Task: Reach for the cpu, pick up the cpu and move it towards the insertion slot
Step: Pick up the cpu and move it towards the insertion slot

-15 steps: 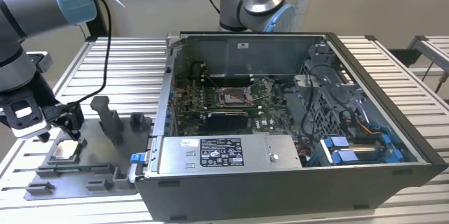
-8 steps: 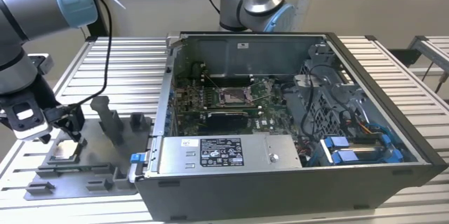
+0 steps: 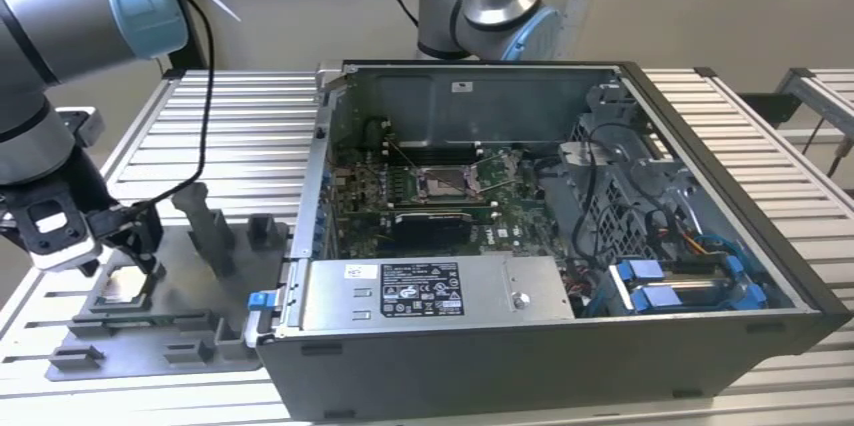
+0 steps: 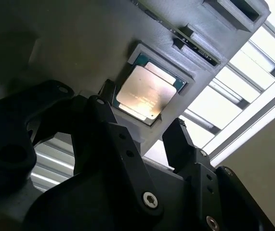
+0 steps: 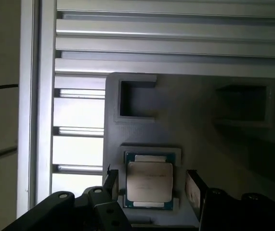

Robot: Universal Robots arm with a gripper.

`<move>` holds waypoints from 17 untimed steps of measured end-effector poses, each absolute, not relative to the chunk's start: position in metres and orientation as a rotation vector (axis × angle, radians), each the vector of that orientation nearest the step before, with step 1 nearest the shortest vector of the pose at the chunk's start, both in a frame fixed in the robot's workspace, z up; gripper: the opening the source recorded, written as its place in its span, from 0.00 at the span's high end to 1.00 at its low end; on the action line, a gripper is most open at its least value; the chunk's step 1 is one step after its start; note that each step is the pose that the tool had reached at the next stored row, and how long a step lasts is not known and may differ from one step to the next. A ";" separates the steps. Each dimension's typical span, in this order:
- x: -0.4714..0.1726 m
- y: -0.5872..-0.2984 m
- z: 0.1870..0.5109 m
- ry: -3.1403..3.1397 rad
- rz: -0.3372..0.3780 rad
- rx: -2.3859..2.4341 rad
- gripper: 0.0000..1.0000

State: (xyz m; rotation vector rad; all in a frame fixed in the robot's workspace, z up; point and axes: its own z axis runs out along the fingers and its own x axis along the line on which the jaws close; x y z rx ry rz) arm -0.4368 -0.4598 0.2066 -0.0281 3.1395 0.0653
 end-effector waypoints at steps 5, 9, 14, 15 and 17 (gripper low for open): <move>-0.437 -0.461 0.201 3.140 0.065 -0.028 0.00; -0.437 -0.461 0.197 3.140 0.065 -0.028 0.00; -0.437 -0.463 0.193 3.140 0.065 -0.028 0.00; -0.437 -0.464 0.193 3.140 0.065 -0.028 0.00; -0.437 -0.465 0.192 3.140 0.065 -0.028 0.00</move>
